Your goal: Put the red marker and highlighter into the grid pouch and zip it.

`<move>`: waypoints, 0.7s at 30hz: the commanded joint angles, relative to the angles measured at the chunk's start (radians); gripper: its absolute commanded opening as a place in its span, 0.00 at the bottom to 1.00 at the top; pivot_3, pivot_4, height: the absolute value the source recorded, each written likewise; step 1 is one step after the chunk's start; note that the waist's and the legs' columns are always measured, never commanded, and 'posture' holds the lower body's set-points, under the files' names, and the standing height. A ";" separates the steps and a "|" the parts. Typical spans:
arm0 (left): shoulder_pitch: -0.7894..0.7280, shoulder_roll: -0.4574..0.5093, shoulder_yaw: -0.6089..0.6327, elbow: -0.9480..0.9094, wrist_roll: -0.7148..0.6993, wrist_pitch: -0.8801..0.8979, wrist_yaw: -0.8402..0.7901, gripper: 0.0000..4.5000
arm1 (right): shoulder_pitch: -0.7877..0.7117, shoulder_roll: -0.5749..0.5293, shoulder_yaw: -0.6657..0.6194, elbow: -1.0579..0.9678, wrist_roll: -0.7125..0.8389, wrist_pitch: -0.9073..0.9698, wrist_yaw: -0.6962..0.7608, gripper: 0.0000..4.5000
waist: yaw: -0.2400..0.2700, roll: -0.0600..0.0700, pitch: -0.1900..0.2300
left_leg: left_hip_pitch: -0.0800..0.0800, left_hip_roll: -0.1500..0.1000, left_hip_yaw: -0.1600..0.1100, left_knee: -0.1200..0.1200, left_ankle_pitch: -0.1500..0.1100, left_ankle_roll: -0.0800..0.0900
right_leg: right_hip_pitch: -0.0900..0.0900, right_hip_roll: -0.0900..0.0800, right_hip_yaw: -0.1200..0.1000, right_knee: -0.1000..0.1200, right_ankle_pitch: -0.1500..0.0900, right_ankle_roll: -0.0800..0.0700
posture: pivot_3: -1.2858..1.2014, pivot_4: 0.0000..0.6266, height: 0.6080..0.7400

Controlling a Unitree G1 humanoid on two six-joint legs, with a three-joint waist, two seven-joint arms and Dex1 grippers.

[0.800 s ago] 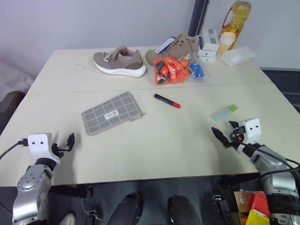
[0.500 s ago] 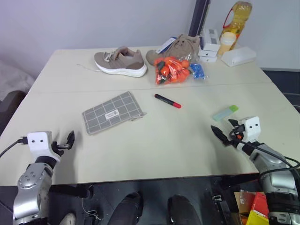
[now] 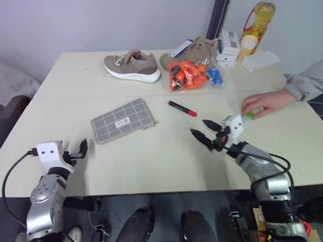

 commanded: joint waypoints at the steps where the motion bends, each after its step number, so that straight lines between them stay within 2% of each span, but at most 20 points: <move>1: -0.013 0.014 0.001 -0.015 0.008 -0.036 -0.005 1.00 | -0.093 0.054 0.096 0.006 -0.089 0.011 -0.064 0.36 | 0.000 0.000 0.000 | 0.000 0.000 0.000 0.000 0.000 0.000 | 0.000 0.000 0.000 0.000 0.000 0.000 | 0.52 0.24 1.00; 2: -0.012 0.019 -0.004 -0.013 0.013 -0.040 -0.010 1.00 | -0.120 0.075 0.121 0.023 -0.113 0.014 -0.081 0.22 | -0.001 0.000 0.000 | 0.000 0.000 0.000 0.000 0.000 0.000 | 0.000 0.000 0.000 0.000 0.000 0.000 | 0.52 0.24 1.00; 4: -0.009 0.025 -0.007 -0.012 0.017 -0.046 -0.015 1.00 | -0.160 0.113 0.152 0.055 -0.142 0.018 -0.106 0.01 | -0.001 0.000 0.000 | 0.000 0.000 0.000 0.000 0.000 0.000 | -0.001 0.000 0.000 0.000 0.000 0.000 | 0.52 0.24 1.00; 14: 0.015 0.076 0.008 -0.001 0.040 -0.074 -0.039 1.00 | -0.410 0.385 0.306 0.369 -0.321 -0.008 -0.253 0.01 | -0.018 0.000 0.000 | 0.000 0.000 -0.001 -0.002 0.001 -0.001 | -0.002 0.002 0.000 0.001 0.001 0.000 | 0.52 0.24 1.00; 18: 0.045 0.104 0.016 -0.003 0.055 -0.095 -0.057 1.00 | -0.534 0.474 0.269 0.591 -0.345 0.062 -0.333 0.01 | -0.029 0.000 0.000 | 0.001 0.000 -0.001 -0.002 0.002 -0.003 | -0.004 0.003 0.000 0.005 0.001 -0.001 | 0.52 0.24 1.00; 21: 0.072 0.130 0.022 0.000 0.069 -0.112 -0.075 1.00 | -0.585 0.501 0.233 0.701 -0.341 0.064 -0.367 0.01 | -0.026 0.000 0.000 | 0.001 0.000 -0.001 -0.003 0.002 -0.004 | -0.006 0.004 0.000 0.007 0.001 -0.001 | 0.52 0.24 1.00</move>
